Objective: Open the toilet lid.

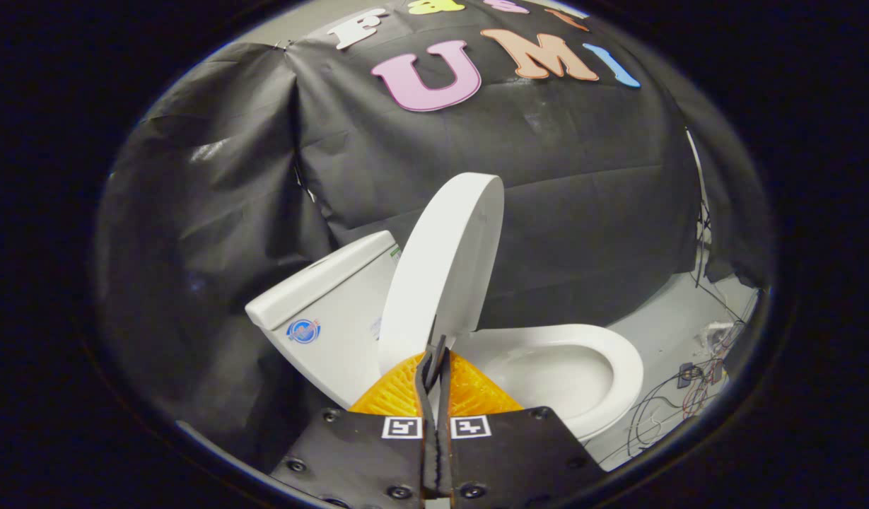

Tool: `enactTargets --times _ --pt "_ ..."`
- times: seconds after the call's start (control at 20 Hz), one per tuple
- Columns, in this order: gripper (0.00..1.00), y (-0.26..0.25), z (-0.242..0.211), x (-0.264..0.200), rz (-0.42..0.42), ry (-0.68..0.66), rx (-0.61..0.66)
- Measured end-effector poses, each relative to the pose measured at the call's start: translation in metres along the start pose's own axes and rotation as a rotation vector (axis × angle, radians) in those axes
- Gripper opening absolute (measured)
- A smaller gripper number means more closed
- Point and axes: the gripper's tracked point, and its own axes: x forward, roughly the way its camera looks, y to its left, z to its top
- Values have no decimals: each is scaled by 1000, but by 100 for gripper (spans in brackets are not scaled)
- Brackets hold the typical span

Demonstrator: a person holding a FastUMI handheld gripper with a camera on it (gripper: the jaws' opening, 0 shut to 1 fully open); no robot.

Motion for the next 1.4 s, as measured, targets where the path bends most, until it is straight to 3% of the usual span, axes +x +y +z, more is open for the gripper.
enactTargets --times 0.2,1.15,1.25,1.4 --pt "1 10 5 2 5 1 8" --pt "1 80 20 28 37 -41 -179" --pt "5 87 19 31 47 -43 -194" --pt "5 83 19 37 21 -56 -227"
